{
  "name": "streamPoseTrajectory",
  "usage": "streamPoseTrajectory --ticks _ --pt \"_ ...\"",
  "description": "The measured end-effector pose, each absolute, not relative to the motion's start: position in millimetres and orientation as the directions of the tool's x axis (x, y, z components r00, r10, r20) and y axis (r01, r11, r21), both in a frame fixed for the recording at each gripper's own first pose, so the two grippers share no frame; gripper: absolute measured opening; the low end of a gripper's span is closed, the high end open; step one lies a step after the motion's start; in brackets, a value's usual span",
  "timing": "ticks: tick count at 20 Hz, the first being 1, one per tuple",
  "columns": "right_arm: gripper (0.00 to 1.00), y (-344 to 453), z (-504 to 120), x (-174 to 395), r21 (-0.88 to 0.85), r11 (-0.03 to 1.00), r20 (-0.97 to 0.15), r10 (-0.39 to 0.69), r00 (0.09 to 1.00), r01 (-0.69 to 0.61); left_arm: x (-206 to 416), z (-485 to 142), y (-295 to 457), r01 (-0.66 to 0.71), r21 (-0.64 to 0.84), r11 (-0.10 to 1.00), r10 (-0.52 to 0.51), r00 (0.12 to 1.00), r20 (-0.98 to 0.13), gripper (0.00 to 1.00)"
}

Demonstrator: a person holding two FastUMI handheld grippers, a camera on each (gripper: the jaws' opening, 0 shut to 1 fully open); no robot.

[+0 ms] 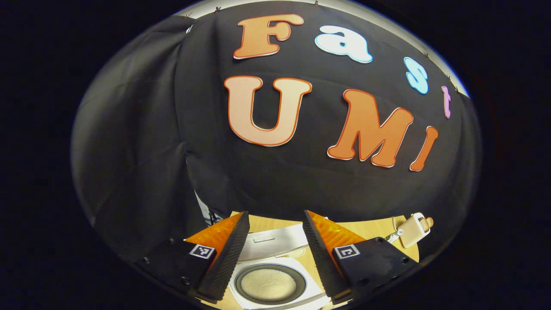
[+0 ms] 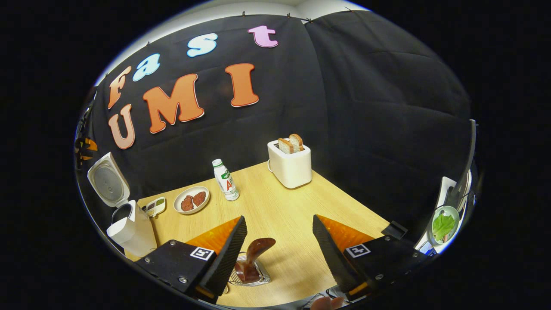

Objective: Close the left gripper, press the button to open the rice cooker; take a wooden spoon from the chopstick holder with the right hand, scoop a spoonful of rice and pour it into the rice cooker, then put the wooden spoon back into the chopstick holder.

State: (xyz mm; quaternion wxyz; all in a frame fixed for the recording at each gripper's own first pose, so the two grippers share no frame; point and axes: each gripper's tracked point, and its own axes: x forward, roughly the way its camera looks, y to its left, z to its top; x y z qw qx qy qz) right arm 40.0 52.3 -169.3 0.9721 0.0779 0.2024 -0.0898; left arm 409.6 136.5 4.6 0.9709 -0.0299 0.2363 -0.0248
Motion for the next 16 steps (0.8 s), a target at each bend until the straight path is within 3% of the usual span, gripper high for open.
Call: streamPoseTrajectory --ticks 5,8,16 --pt "0.95 50.5 -167.8 45.1 0.132 0.965 -0.41 -0.156 0.899 0.227 427.0 -24.1 154.6 -0.022 -0.075 0.997 -0.019 0.866 -0.499 0.88" --pt "0.95 55.7 -165.8 47.9 0.126 0.968 -0.411 -0.148 0.899 0.218 424.2 -25.4 149.8 0.005 -0.085 0.996 -0.048 0.861 -0.506 0.88" --pt "0.95 80.3 -157.4 53.2 0.154 0.979 -0.404 -0.063 0.913 0.136 376.5 -35.2 135.9 0.028 -0.106 0.994 -0.081 0.844 -0.53 0.89"
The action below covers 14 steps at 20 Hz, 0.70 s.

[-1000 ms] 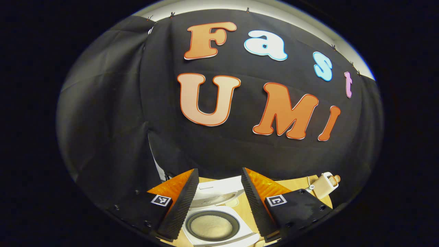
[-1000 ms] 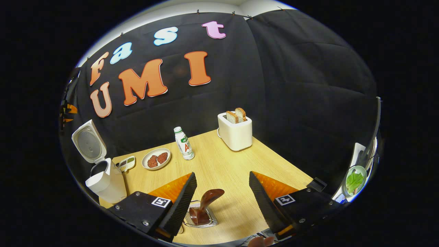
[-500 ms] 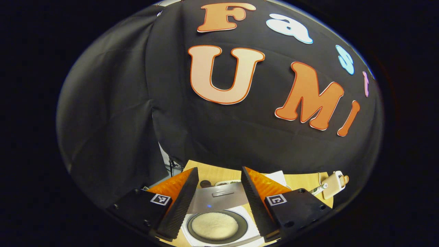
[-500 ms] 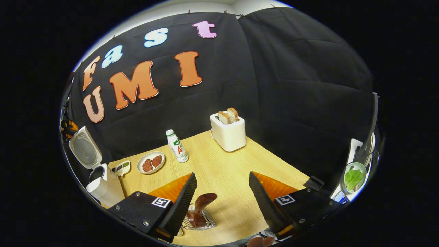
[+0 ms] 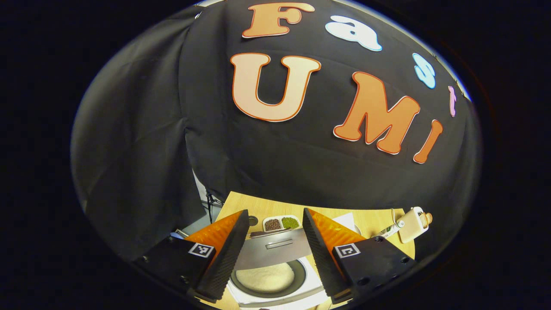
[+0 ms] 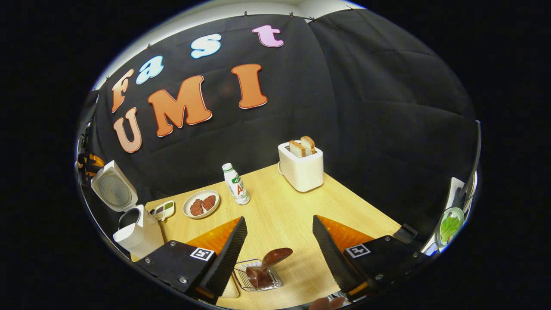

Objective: Close the left gripper, press the button to open the rice cooker; take a wooden spoon from the chopstick holder with the right hand, scoop a spoonful of rice and pour it into the rice cooker, then put the wooden spoon back into the chopstick holder.

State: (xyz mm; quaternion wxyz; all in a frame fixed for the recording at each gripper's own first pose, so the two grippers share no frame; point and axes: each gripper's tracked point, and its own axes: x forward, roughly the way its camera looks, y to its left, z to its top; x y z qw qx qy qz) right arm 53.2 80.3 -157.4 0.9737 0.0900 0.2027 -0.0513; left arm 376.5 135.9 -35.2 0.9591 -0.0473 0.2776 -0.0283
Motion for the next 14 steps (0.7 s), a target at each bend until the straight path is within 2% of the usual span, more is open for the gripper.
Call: streamPoseTrajectory --ticks 1,2,6,7,8,11,12,14 --pt "0.95 82.9 -157.2 51.9 0.157 0.979 -0.405 -0.053 0.913 0.126 368.9 -35.7 134.0 0.028 -0.103 0.994 -0.079 0.846 -0.528 0.86" --pt "0.95 86.3 -157.2 49.7 0.16 0.981 -0.405 -0.04 0.913 0.114 361.1 -40.0 131.8 0.036 -0.095 0.995 -0.081 0.843 -0.531 0.89" --pt "0.95 90.4 -158.9 42.1 0.146 0.986 -0.402 -0.011 0.915 0.076 324.8 -54.5 124.0 0.019 -0.089 0.996 -0.062 0.855 -0.514 0.87" --pt "0.95 91.6 -158.6 38.6 0.145 0.987 -0.403 -0.002 0.915 0.066 315.4 -59.7 121.6 0.016 -0.091 0.996 -0.06 0.859 -0.509 0.9" --pt "0.95 92.7 -156.3 35.6 0.145 0.988 -0.402 0.007 0.916 0.057 302.9 -68.3 117.8 0.016 -0.092 0.996 -0.062 0.856 -0.514 0.87" --pt "0.95 90.3 -147.7 27.0 0.109 0.994 -0.377 0.012 0.926 0.032 274.1 -95.4 110.0 0.021 -0.107 0.994 -0.074 0.848 -0.524 0.9" --pt "0.95 90.3 -143.8 24.7 0.094 0.995 -0.368 0.014 0.93 0.023 265.8 -103.7 109.2 0.018 -0.107 0.994 -0.072 0.848 -0.525 0.87" --pt "0.95 92.1 -134.4 18.8 0.077 0.997 -0.348 0.022 0.937 0.005 251.9 -120.8 110.4 0.007 -0.09 0.996 -0.053 0.851 -0.523 0.9"
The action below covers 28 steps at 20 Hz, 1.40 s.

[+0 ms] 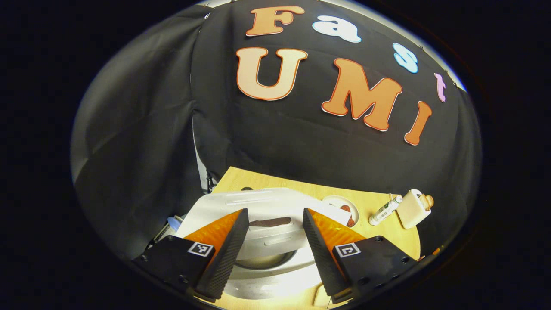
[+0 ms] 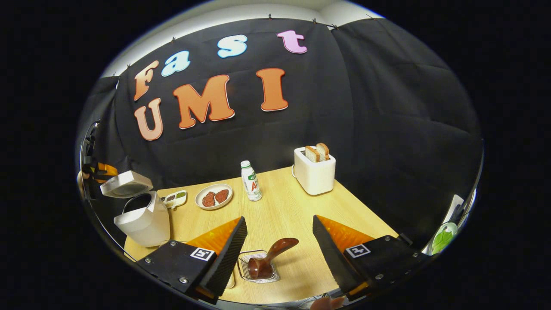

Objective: Close the left gripper, press the button to open the rice cooker; take a wooden spoon from the chopstick holder with the right hand, scoop a spoonful of rice and pour it into the rice cooker, then put the wooden spoon back into the chopstick holder.

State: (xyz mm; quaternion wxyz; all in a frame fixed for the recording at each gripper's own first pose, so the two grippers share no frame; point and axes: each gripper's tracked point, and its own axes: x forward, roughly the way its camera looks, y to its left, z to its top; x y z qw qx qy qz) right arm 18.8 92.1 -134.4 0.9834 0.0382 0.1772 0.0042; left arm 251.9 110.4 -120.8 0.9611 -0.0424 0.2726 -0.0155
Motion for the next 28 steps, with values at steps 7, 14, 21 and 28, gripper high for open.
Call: streamPoseTrajectory --ticks 7,14,21,28 --pt "0.95 88.2 -110.4 -5.2 -0.009 1.0 -0.281 0.005 0.96 -0.008 223.0 -160.2 107.0 -0.005 -0.051 0.999 -0.022 0.864 -0.503 0.88" --pt "0.95 78.1 -88.5 -19.9 -0.05 0.999 -0.228 -0.026 0.973 0.015 214.2 -194.8 113.1 -0.055 -0.042 0.998 0.028 0.871 -0.491 0.91" --pt "0.95 70.1 -98.1 -31.4 -0.028 0.999 -0.257 -0.048 0.965 0.042 207.9 -235.6 116.1 -0.031 0.046 0.998 0.051 0.854 -0.519 0.92" --pt "0.95 71.8 -93.7 -35.9 -0.022 0.999 -0.245 -0.046 0.969 0.042 217.8 -236.7 108.7 -0.034 0.05 0.998 0.055 0.856 -0.514 0.94"
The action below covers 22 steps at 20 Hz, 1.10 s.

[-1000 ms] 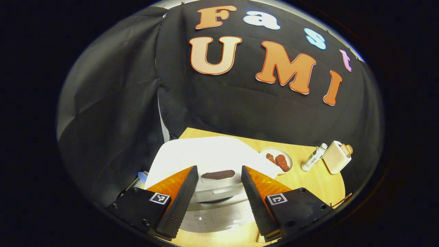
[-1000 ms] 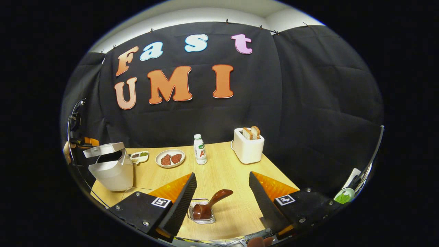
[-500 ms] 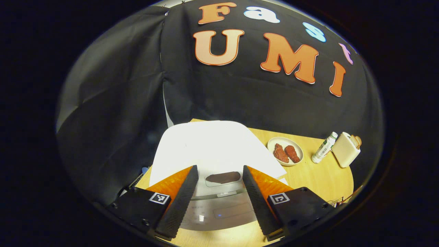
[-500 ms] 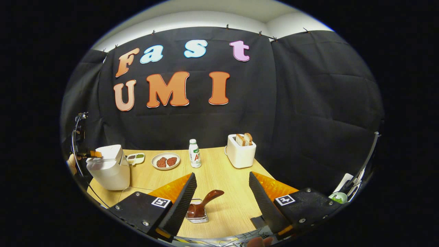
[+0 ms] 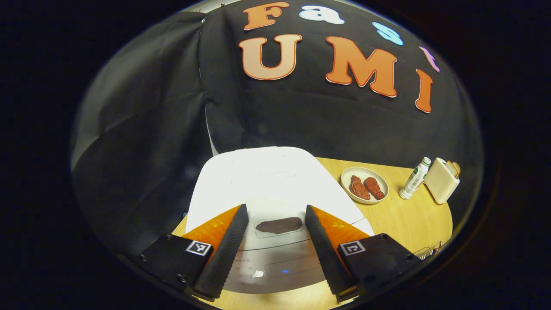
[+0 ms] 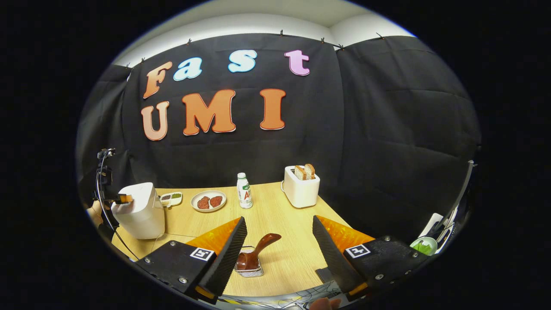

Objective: Close the left gripper, press the button to open the rice cooker; take a wooden spoon from the chopstick holder with the right hand, scoop a spoonful of rice and pour it into the rice cooker, then put the wooden spoon back into the chopstick holder.

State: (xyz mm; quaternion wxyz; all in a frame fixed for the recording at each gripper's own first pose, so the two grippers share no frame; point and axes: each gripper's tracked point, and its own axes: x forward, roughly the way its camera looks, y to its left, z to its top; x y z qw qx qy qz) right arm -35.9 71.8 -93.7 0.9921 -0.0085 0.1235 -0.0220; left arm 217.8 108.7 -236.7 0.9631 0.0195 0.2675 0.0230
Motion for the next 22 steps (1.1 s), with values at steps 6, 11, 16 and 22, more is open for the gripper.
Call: streamPoseTrajectory --ticks 6,11,16,22 --pt "0.95 76.5 -85.4 -28.7 -0.011 0.999 -0.221 -0.037 0.975 0.035 202.6 -216.9 114.0 -0.029 0.005 1.0 0.027 0.848 -0.53 0.99" --pt "0.95 93.7 -64.3 -12.4 -0.01 1.0 -0.175 -0.004 0.985 0.002 193.2 -145.4 119.0 -0.01 -0.026 1.0 -0.002 0.905 -0.425 0.99" --pt "0.95 107.2 -17.0 8.0 -0.06 0.998 -0.098 0.028 0.995 -0.034 164.6 -42.0 119.1 0.021 -0.037 0.999 -0.031 0.96 -0.279 0.99" --pt "0.95 113.9 51.1 7.9 -0.071 0.997 0.02 0.045 0.999 -0.044 109.1 53.9 117.9 0.063 -0.039 0.997 -0.067 0.992 -0.11 0.99"
